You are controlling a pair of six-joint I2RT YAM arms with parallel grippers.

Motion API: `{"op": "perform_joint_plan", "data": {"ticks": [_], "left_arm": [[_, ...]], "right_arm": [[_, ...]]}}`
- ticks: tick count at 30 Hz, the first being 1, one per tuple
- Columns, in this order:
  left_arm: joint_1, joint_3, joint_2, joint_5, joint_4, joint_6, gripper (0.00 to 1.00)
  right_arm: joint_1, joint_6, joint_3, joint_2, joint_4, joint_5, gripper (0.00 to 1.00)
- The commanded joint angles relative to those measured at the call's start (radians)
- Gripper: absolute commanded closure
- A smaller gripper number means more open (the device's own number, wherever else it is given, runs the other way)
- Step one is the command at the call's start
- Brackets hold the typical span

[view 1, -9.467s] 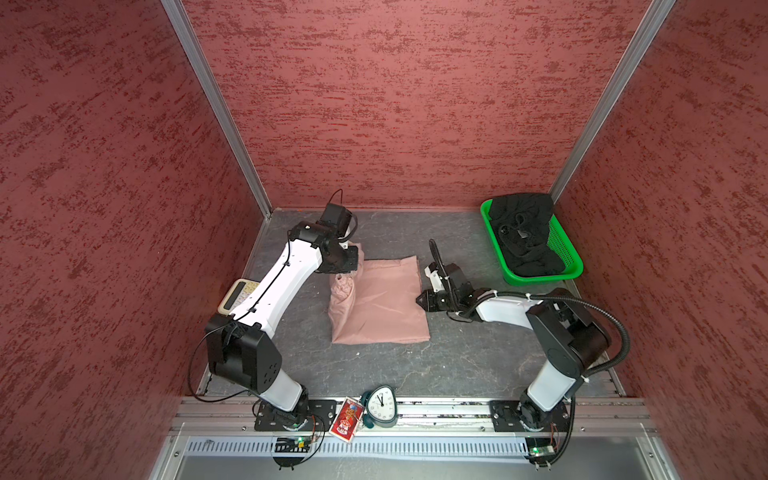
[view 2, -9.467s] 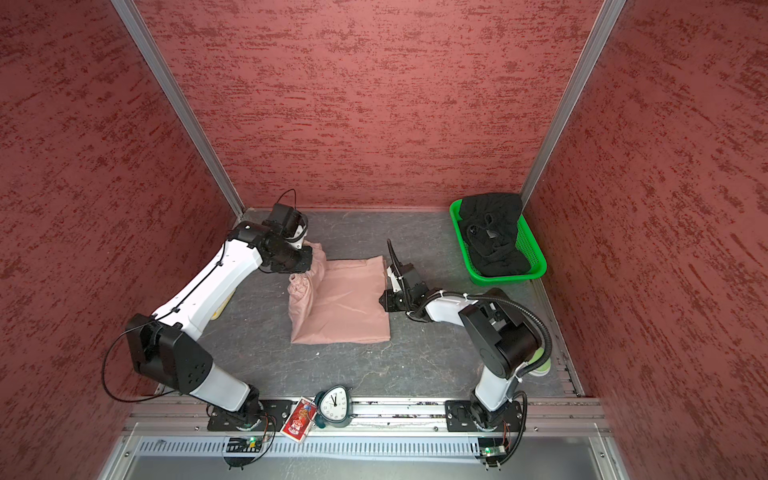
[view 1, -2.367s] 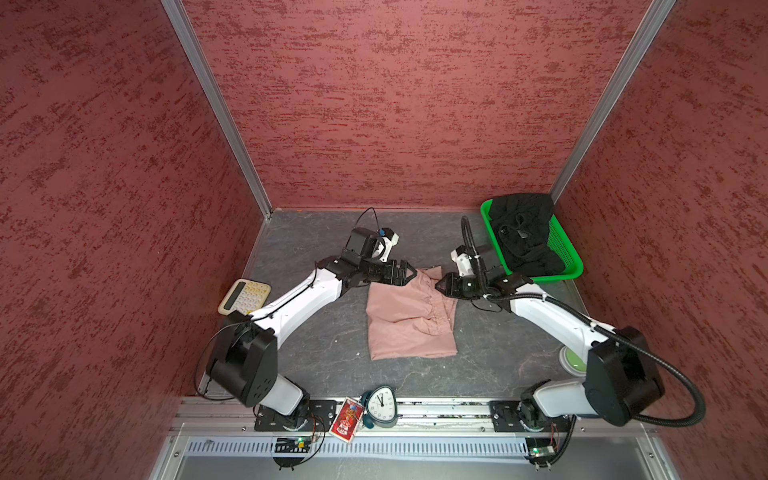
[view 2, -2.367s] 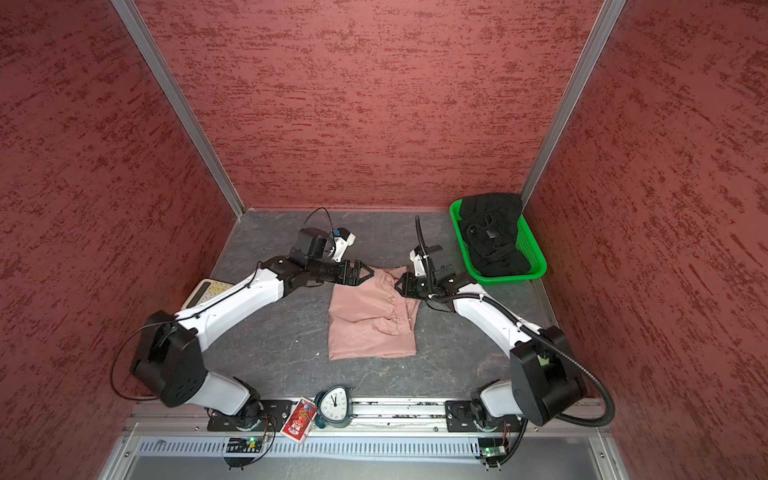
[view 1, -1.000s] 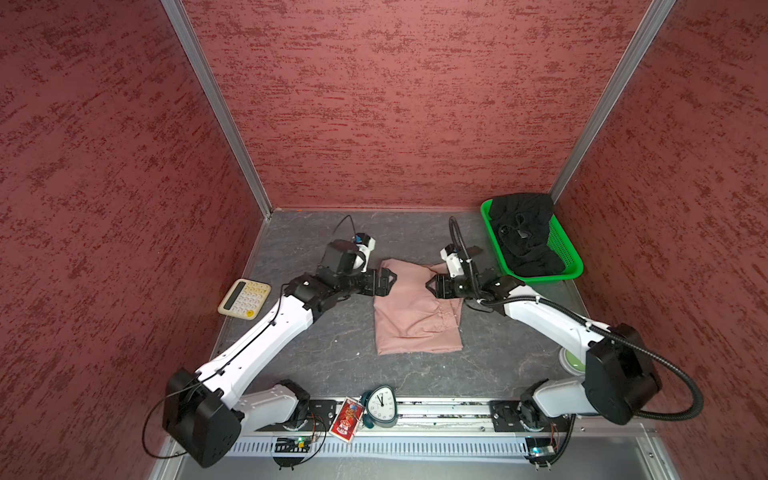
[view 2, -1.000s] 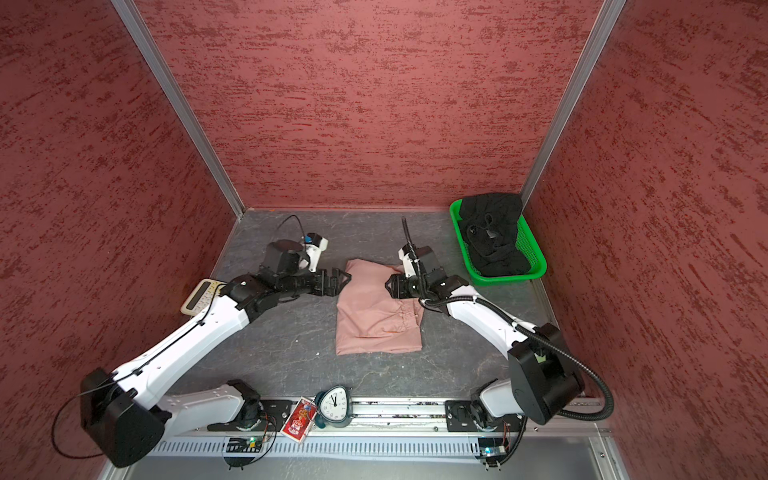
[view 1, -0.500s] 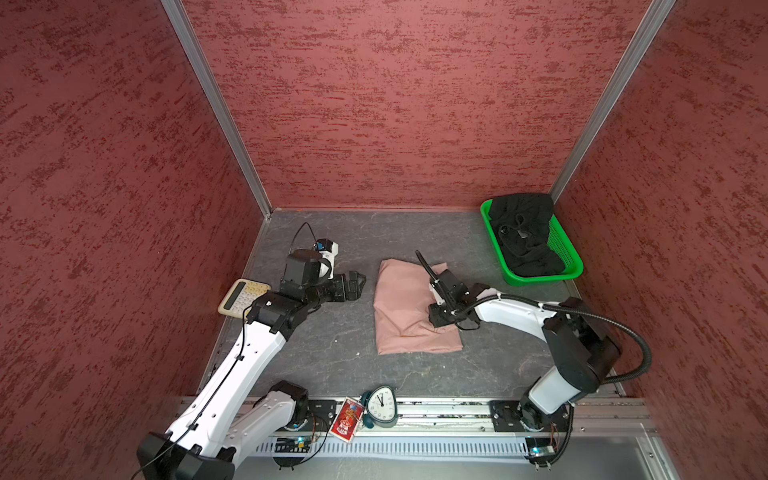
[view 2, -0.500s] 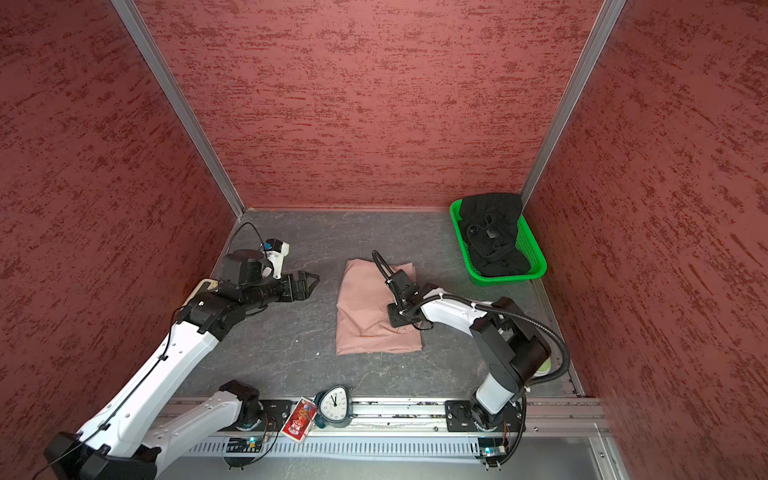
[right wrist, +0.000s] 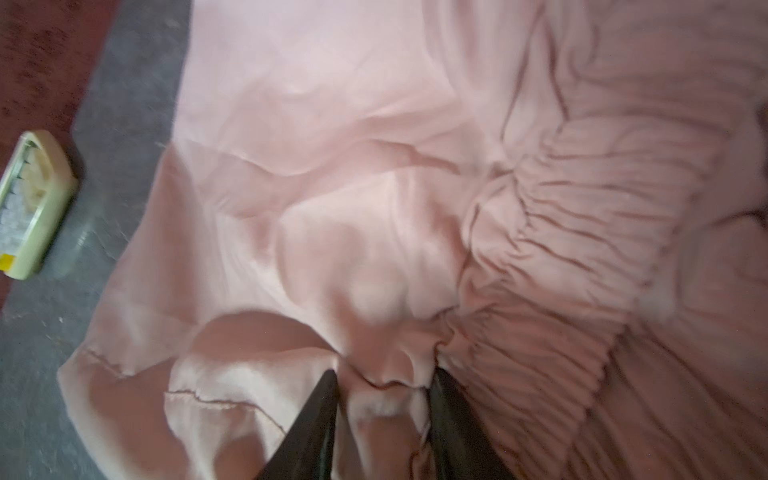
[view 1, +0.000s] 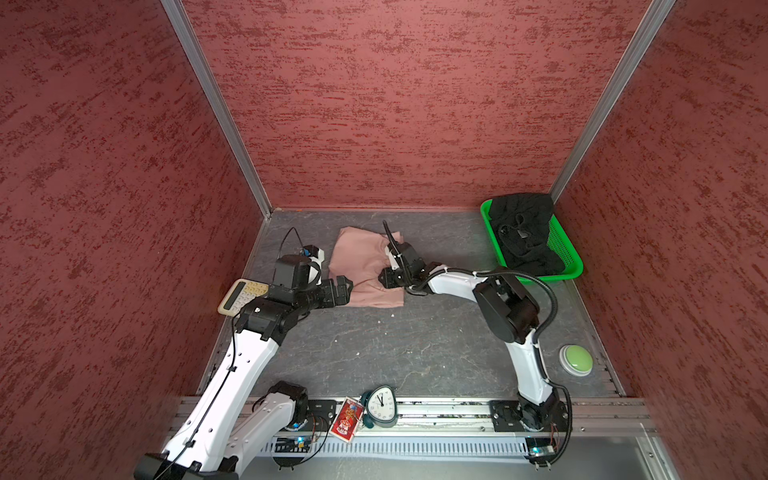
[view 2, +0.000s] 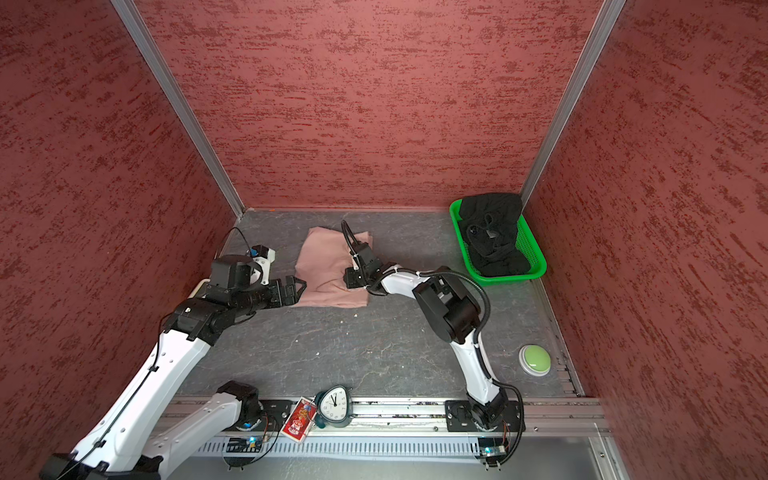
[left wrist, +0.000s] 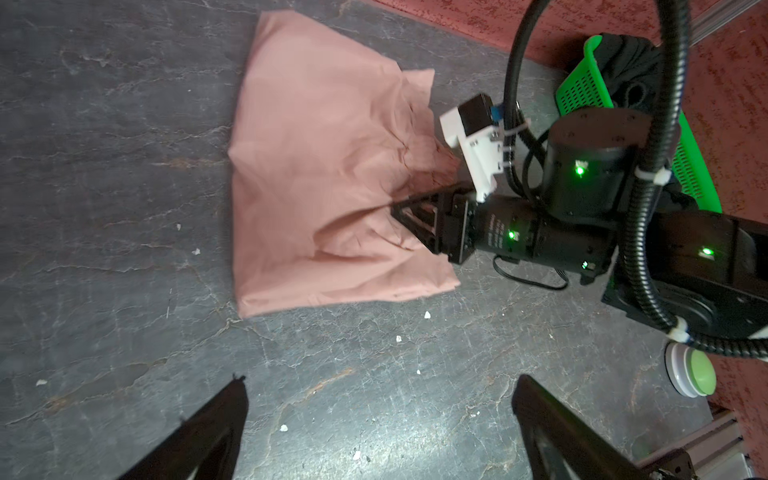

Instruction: Fold and stack the shorts

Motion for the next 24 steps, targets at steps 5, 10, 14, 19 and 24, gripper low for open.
{"op": "perform_joint_plan", "data": {"ticks": [5,10,14,19,24], "left_arm": [[-0.014,0.050,0.128,0.004,0.086,0.016,0.01],[-0.097,0.147,0.333,-0.064,0.155,0.069,0.01],[-0.187,0.274,0.541,-0.153,0.151,0.133,0.01],[-0.246,0.428,0.797,-0.173,0.131,0.194,0.01],[-0.303,0.567,1.001,-0.245,0.082,0.245,0.01]], "right_arm": [[-0.006,-0.091,-0.071,-0.227,0.053,-0.025,0.41],[-0.112,-0.069,-0.372,-0.529,0.094,-0.005,0.34],[-0.226,-0.037,-0.594,-0.762,0.067,0.013,0.33],[-0.307,-0.033,-0.754,-1.003,-0.017,0.047,0.30],[-0.341,-0.017,-0.822,-1.107,-0.050,0.052,0.30]]}}
